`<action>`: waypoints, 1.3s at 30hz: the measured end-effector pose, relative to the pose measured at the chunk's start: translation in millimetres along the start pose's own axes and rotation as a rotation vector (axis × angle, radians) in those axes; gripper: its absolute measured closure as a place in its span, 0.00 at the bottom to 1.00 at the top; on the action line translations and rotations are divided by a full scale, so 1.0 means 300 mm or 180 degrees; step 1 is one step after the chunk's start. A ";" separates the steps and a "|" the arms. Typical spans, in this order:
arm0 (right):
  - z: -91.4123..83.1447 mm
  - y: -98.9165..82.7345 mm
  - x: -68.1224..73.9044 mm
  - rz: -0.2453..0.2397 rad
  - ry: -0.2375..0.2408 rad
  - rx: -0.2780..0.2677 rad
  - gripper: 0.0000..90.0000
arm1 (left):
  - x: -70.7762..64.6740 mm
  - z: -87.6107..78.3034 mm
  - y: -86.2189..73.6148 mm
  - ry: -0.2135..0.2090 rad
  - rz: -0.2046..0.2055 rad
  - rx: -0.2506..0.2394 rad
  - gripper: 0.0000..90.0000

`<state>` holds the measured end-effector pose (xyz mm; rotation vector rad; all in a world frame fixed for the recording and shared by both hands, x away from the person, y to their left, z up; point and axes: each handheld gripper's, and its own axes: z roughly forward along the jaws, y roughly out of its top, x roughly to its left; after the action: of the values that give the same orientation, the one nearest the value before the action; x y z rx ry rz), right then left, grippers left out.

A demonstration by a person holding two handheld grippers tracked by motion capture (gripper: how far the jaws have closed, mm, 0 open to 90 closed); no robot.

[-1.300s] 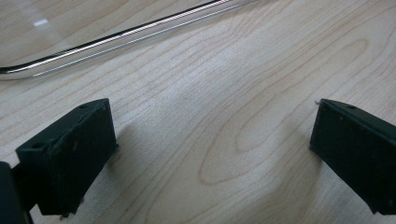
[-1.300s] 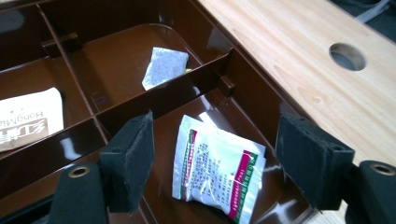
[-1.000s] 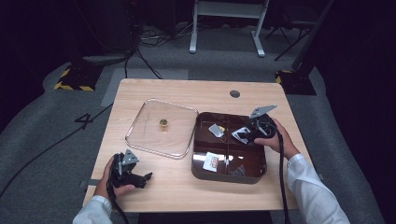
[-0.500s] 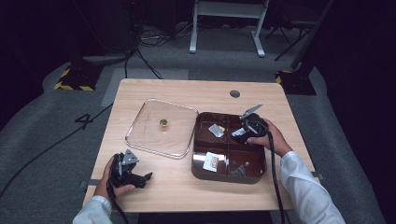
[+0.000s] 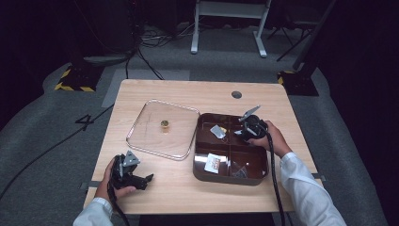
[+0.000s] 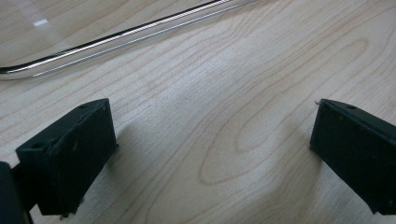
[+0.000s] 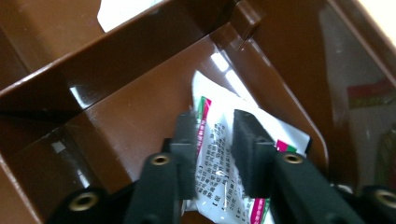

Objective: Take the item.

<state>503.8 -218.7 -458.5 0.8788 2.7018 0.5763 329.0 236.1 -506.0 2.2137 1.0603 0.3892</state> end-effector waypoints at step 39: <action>-0.223 -0.041 0.001 -0.0061 0.0102 -0.1067 0.99 | 0.000 0.000 0.000 -0.0001 -0.0004 0.0002 0.00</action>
<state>474.4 -247.2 -404.2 0.7571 2.5300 1.0087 328.9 236.0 -506.0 2.2134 1.0618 0.3878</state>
